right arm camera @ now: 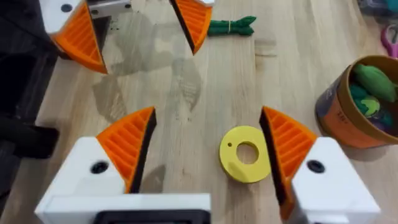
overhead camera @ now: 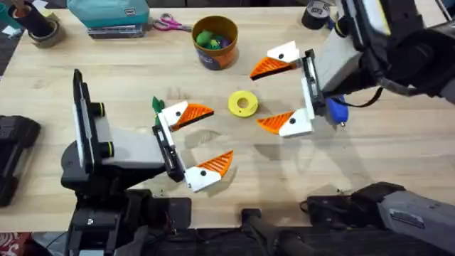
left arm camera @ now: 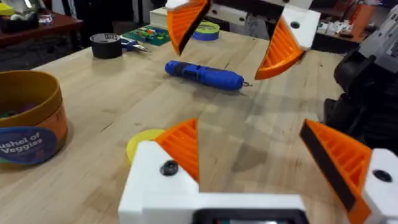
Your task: Pick up the gripper from the table and insert it into the empty holder that is missing its gripper. Then pick up a screw, insert it into the mounting hole, and use the screwdriver to tighten it. Finally, clean up the table by picking up the vegetable and placing it into the bucket.
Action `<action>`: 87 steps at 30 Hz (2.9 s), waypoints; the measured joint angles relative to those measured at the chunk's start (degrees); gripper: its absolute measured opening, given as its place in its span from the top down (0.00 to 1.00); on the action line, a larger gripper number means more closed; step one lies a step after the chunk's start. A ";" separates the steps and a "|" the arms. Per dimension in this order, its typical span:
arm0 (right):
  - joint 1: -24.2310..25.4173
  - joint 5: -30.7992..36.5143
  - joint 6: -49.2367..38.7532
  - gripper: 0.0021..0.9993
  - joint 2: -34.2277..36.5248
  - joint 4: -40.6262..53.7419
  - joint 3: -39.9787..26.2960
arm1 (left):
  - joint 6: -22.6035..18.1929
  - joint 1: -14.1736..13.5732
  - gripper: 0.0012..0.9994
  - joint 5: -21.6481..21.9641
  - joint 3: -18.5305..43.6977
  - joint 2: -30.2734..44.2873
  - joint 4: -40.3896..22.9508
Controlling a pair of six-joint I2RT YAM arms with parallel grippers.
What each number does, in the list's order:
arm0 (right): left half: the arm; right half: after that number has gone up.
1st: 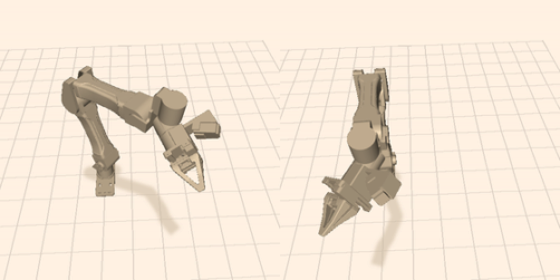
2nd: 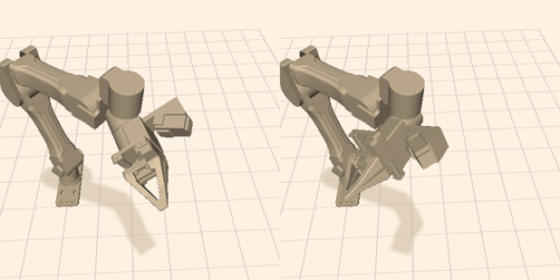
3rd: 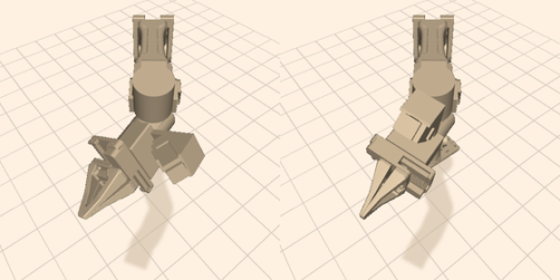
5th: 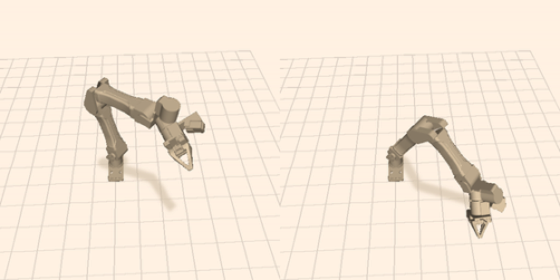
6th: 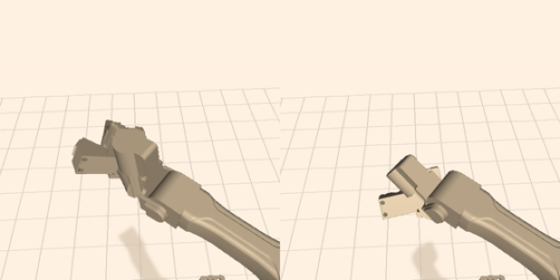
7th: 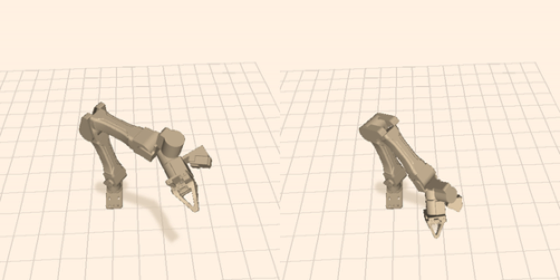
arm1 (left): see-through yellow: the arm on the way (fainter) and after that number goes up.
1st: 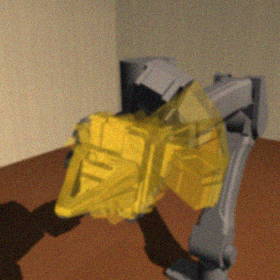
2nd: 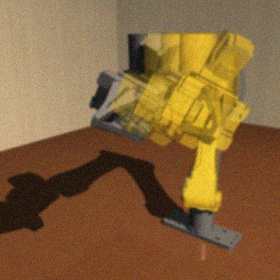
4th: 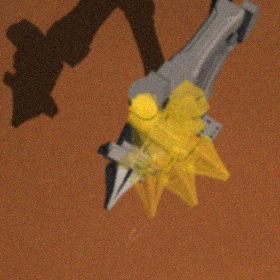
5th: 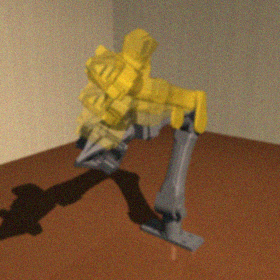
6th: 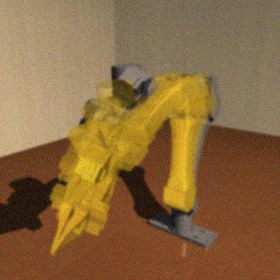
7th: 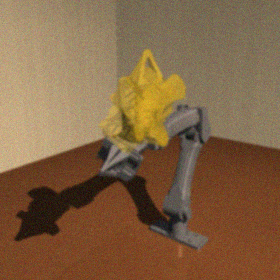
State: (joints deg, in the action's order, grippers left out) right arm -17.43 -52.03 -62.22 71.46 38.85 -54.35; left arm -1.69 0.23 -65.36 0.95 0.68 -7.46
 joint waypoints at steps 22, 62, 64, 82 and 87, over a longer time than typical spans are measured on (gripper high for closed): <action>0.00 0.00 -0.01 0.00 0.00 0.02 0.00 | -0.42 0.00 1.00 0.00 0.00 -0.01 0.00; 5.45 56.76 59.00 0.00 1.73 25.01 -29.97 | -0.42 0.00 1.00 0.00 0.00 -0.01 0.00; 8.46 56.78 59.62 0.00 3.83 25.14 -29.99 | -0.42 0.00 1.00 0.00 0.00 -0.01 0.00; 19.19 55.38 56.59 0.00 27.48 22.99 -29.99 | -0.42 0.00 1.00 0.00 0.00 -0.01 0.00; 19.39 53.21 55.28 0.00 32.75 21.15 -29.99 | -0.42 0.00 1.00 0.00 0.00 -0.01 0.00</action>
State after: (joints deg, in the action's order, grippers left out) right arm 1.96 1.18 -6.93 104.21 60.00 -84.33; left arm -2.11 0.23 -65.36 0.95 0.67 -7.46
